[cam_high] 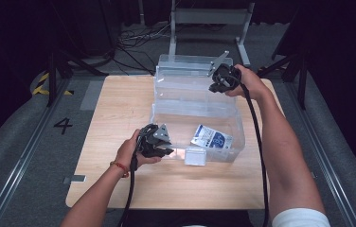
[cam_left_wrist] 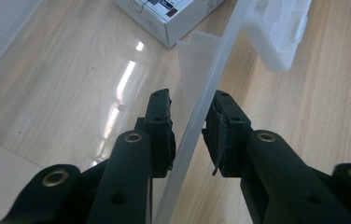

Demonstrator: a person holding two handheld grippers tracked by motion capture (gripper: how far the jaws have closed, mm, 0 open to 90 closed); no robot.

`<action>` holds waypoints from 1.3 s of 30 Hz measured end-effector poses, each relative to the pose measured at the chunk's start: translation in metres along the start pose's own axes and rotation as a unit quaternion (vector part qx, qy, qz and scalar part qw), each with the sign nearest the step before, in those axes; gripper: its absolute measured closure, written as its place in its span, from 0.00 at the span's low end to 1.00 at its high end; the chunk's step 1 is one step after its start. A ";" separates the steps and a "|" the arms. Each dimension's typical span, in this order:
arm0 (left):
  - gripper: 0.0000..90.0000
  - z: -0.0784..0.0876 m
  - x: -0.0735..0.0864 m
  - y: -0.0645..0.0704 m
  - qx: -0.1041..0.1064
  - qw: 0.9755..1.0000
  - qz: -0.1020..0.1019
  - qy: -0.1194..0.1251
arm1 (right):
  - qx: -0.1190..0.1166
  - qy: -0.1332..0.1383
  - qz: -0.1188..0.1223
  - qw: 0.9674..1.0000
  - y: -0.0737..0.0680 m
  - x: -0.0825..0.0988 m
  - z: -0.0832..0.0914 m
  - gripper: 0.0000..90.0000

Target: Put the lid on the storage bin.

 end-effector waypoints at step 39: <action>0.74 -0.001 0.001 0.004 -0.014 1.000 0.011 0.008 | -0.025 0.036 0.044 0.998 -0.043 -0.008 0.046 1.00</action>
Point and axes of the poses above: each handheld gripper's, and its own axes: z roughly backward along the jaws, x roughly out of its underside, y roughly to its right, the point moved 2 cm from there along -z, roughly forward along the jaws, and after that the axes turned 15 degrees about y, right-handed, at the moved point
